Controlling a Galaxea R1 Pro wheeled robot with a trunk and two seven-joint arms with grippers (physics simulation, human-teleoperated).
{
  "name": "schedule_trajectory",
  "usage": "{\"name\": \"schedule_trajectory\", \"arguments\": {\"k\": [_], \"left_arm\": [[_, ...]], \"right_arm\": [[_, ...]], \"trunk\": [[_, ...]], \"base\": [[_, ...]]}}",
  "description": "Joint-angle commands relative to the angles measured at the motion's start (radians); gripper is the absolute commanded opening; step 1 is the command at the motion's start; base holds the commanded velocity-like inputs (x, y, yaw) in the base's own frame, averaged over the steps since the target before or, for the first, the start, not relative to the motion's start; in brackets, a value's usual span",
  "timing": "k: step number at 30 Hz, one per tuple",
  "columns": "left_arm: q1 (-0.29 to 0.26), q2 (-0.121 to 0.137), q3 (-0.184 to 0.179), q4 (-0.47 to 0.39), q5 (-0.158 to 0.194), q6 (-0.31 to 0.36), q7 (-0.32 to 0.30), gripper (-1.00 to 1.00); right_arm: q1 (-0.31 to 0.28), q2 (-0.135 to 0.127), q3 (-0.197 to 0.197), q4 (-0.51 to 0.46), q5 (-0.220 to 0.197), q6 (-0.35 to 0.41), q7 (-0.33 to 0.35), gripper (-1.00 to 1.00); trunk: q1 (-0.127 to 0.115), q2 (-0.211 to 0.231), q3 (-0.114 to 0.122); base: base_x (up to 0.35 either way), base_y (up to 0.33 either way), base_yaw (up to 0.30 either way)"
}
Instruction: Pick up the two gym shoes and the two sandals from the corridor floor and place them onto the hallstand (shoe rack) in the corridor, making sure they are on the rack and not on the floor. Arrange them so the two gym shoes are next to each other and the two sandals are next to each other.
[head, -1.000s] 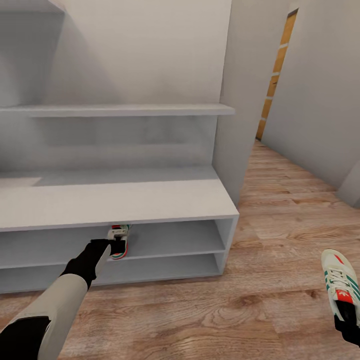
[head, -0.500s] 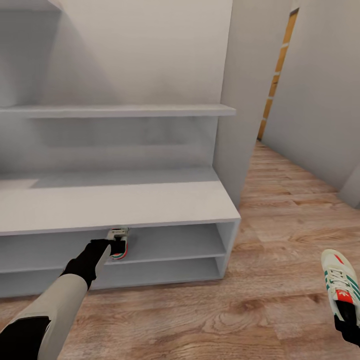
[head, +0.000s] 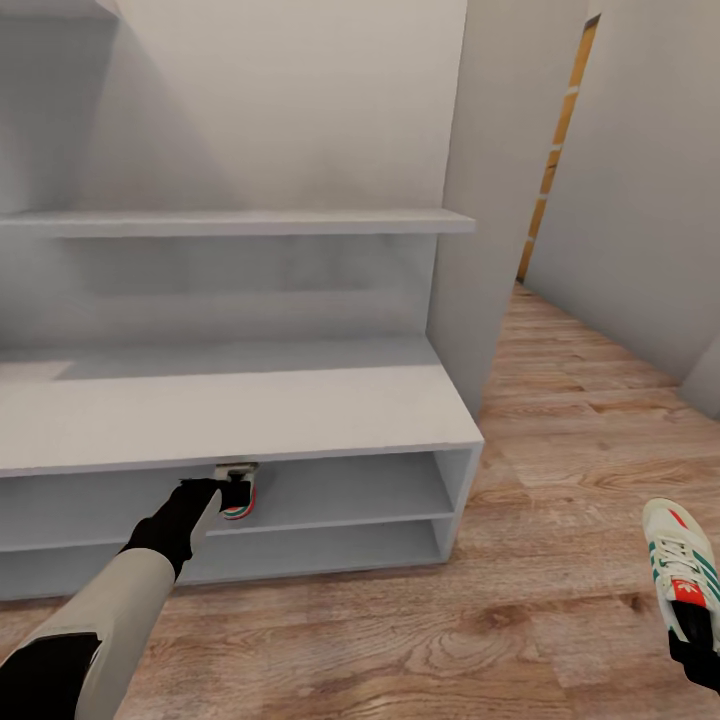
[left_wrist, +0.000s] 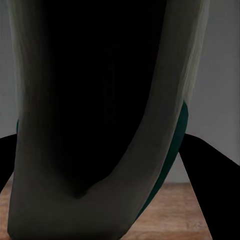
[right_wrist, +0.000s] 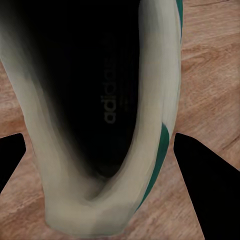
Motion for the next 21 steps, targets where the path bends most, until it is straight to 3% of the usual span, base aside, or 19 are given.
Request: {"name": "schedule_trajectory", "arguments": {"k": [1,15,16,21], "left_arm": [[0.000,0.000,0.002,-0.001,0.000,0.005,0.001,-1.00],[0.000,0.000,0.001,-0.003,0.000,0.005,-0.001,-1.00],[0.000,0.000,0.001,-0.003,0.000,0.005,-0.002,1.00],[0.000,0.000,0.001,-0.003,0.000,0.005,-0.002,1.00]], "right_arm": [[-0.001,0.001,-0.007,0.001,0.010,-0.004,0.007,-1.00],[-0.001,0.001,-0.007,0.001,0.010,-0.004,0.007,-1.00],[-0.001,0.001,-0.007,0.001,0.010,-0.004,0.007,-1.00],[-0.001,0.001,-0.007,0.001,0.010,-0.004,0.007,-1.00]], "trunk": [[0.000,0.000,-0.001],[0.000,0.000,-0.001],[0.000,0.000,-0.001],[0.000,0.000,-0.001]], "base": [[0.087,0.000,0.000],[0.054,0.000,0.000],[0.003,0.000,0.000],[0.001,0.000,0.000]]}}
